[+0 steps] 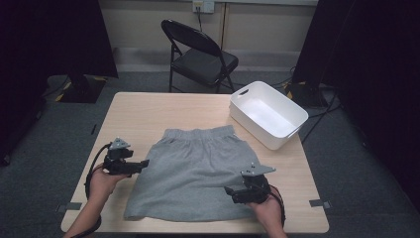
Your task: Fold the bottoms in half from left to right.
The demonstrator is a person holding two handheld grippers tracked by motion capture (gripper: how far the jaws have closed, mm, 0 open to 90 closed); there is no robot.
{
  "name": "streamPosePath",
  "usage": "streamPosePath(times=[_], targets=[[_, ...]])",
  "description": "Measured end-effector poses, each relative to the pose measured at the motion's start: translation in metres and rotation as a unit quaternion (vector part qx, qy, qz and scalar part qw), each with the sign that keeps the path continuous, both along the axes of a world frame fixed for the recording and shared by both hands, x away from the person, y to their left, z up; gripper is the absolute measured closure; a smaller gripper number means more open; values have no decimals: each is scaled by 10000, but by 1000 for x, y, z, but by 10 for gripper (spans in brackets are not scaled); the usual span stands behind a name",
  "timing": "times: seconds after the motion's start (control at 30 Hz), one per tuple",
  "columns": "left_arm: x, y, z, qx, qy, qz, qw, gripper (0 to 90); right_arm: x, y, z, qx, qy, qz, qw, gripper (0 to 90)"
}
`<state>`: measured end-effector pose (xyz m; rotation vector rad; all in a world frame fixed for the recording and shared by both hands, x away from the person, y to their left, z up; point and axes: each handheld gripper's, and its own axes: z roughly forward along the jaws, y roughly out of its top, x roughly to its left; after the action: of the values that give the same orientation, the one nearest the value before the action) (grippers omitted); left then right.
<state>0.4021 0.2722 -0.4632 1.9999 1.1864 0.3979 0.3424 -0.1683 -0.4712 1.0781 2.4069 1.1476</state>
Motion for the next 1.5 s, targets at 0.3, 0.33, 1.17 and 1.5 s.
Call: streamPosePath(times=[0.3,0.33,1.17,1.5], targets=[[23,-15,0,77,-19,7,10000,229,0,18,3,33,-54,270,9996,144],[26,-18,0,49,-31,20,10000,230,-1,22,3,33,-56,321,9995,144],[89,-51,3,349,-2,-55,9994,362,-4,61,0,121,44,812,9966,158],[111,-64,-4,478,68,24,9988,410,-4,51,-5,146,52,732,9972,160]])
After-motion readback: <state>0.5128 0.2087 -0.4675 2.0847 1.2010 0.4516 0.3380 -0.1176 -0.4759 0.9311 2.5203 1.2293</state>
